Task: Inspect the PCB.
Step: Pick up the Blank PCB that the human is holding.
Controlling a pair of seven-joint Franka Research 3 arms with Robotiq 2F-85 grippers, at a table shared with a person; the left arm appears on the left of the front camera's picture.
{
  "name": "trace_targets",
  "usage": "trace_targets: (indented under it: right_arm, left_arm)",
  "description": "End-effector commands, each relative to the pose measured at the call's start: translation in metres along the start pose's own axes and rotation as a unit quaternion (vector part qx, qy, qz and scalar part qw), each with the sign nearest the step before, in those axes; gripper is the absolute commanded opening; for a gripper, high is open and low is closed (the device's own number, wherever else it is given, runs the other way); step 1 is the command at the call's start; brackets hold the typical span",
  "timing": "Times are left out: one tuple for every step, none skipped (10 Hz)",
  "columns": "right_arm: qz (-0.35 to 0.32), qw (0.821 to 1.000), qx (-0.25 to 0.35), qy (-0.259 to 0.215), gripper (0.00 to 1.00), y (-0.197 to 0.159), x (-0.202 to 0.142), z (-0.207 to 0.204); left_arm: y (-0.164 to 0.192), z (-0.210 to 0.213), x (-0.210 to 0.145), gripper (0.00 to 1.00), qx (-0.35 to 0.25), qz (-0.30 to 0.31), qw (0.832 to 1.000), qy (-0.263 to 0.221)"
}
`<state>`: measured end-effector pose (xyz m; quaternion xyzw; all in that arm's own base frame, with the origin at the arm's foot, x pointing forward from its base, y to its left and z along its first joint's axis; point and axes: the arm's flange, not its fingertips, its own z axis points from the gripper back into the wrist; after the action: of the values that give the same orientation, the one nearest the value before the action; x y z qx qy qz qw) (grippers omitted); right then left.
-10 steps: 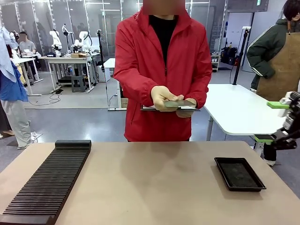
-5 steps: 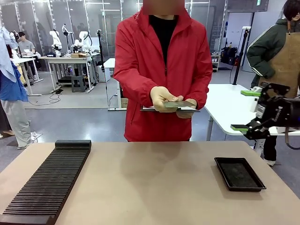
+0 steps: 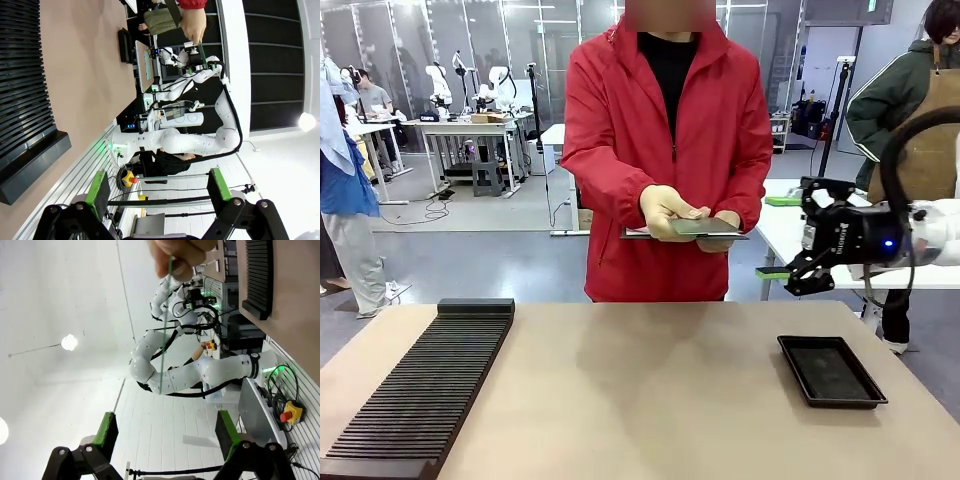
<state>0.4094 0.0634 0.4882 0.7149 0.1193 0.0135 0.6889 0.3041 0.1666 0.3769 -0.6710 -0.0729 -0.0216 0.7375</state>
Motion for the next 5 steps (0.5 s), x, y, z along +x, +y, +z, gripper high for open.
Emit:
trace_targets:
  right_arm:
    - [-0.030,0.999,-0.015,-0.005,1.00,0.007,0.015,-0.019]
    - [-0.031,0.999,-0.020,-0.007,1.00,0.007,0.022,-0.027]
    - [-0.035,0.999,-0.021,-0.008,1.00,0.008,0.026,-0.033]
    - [-0.040,0.999,-0.020,-0.009,1.00,0.010,0.029,-0.039]
    - [-0.040,0.999,-0.019,-0.007,1.00,0.011,0.030,-0.044]
  left_arm:
    - [-0.001,0.000,0.000,1.00,0.001,-0.001,1.000,0.000]
    - [-0.001,0.000,0.000,1.00,0.001,-0.001,1.000,0.000]
    - [-0.001,0.000,0.000,1.00,0.001,-0.001,1.000,0.000]
    - [-0.001,0.000,0.000,1.00,0.001,-0.001,1.000,0.000]
    - [-0.001,0.000,0.000,1.00,0.001,-0.001,1.000,0.000]
